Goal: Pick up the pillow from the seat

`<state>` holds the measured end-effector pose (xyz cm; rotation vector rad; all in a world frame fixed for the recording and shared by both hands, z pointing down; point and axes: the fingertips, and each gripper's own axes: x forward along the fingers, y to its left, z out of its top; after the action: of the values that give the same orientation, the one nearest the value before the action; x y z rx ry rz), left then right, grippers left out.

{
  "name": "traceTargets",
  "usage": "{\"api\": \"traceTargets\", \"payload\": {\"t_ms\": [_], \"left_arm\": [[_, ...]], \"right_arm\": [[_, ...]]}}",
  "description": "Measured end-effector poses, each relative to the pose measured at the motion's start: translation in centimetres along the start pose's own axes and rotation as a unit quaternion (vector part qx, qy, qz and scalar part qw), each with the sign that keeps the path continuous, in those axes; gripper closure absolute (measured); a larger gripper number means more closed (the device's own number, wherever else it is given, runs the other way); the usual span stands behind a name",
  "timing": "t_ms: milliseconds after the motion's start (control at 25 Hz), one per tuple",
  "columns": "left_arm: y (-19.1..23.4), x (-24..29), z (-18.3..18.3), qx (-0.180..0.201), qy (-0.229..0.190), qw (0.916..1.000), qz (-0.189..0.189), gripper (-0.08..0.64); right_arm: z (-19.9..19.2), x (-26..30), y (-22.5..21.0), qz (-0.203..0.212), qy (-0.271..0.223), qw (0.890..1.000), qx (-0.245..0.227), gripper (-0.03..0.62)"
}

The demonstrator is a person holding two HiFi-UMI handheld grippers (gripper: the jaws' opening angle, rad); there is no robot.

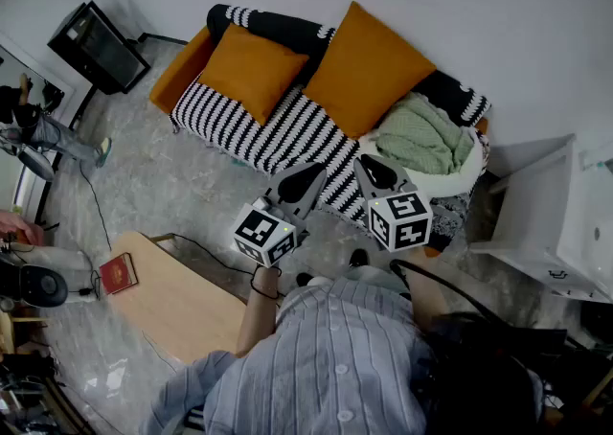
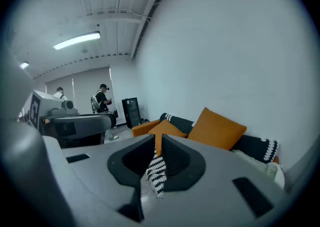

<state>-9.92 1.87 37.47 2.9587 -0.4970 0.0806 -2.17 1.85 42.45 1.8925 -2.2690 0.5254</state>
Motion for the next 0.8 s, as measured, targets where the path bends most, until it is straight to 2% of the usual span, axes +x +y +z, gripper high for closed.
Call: {"api": "traceTargets", "payload": {"t_ms": [200, 800], "left_arm": [[-0.6, 1.1, -0.3, -0.001, 0.001, 1.0, 0.006, 0.548], [-1.0, 4.1, -0.2, 0.001, -0.011, 0.9995, 0.029, 0.548]], "right_arm": [[0.6, -0.2, -1.1, 0.0, -0.008, 0.999, -0.038, 0.541], [0.6, -0.1, -4.8, 0.018, -0.006, 0.999, -0.027, 0.541]]}}
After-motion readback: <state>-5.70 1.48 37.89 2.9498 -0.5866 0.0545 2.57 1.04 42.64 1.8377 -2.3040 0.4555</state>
